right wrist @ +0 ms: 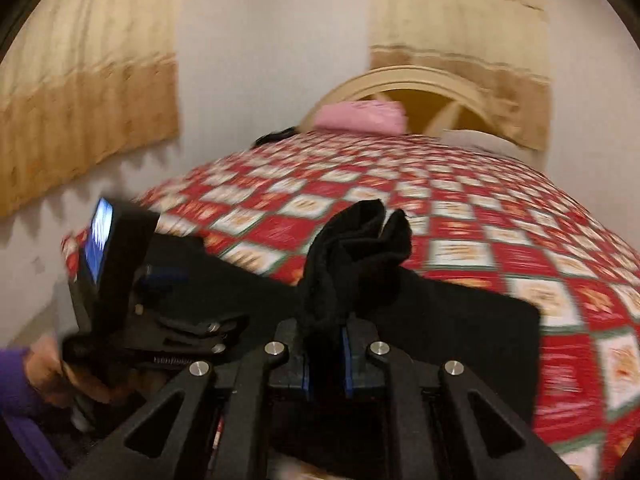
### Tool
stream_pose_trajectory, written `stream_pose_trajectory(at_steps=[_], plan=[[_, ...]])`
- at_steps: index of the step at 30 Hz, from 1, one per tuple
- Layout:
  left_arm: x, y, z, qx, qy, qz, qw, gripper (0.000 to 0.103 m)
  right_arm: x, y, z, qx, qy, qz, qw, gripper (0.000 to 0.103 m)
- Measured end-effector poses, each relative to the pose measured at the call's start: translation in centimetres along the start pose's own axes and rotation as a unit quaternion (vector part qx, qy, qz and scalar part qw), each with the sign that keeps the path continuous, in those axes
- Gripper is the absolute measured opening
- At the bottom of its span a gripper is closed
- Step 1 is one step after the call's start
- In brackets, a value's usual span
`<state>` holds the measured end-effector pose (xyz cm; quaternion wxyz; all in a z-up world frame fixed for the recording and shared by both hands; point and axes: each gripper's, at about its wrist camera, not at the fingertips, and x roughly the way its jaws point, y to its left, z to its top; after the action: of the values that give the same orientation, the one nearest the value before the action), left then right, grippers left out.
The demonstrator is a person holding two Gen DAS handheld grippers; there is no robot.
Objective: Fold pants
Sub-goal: 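Lift the pants corner with the right tool and fold it toward the left tool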
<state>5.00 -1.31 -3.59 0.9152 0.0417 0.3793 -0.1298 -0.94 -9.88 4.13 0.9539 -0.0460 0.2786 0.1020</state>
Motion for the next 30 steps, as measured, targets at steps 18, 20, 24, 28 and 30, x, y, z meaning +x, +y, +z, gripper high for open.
stream_pose_trajectory(at_steps=[18, 20, 24, 28, 30], plan=[[-2.9, 8.6, 0.2, -0.06, -0.041, 0.079, 0.9942, 0.103, 5.3, 8.9, -2.0, -0.089, 0.03, 0.053, 0.994, 0.015], [-2.7, 8.4, 0.5, -0.057, -0.04, 0.073, 0.9949, 0.103, 4.9, 9.1, -2.2, -0.104, 0.028, 0.051, 0.993, 0.02], [-4.0, 7.2, 1.7, -0.03, -0.065, 0.074, 0.9947, 0.103, 3.2, 8.9, -2.4, -0.083, 0.031, 0.124, 0.988, 0.041], [-5.2, 6.3, 3.7, -0.022, -0.097, 0.059, 0.9933, 0.103, 0.6, 7.6, -2.3, -0.027, 0.026, 0.241, 0.97, 0.049], [-5.6, 5.5, 4.6, -0.024, -0.106, 0.037, 0.9934, 0.103, -0.6, 6.7, -2.1, -0.014, 0.006, 0.23, 0.973, 0.049]])
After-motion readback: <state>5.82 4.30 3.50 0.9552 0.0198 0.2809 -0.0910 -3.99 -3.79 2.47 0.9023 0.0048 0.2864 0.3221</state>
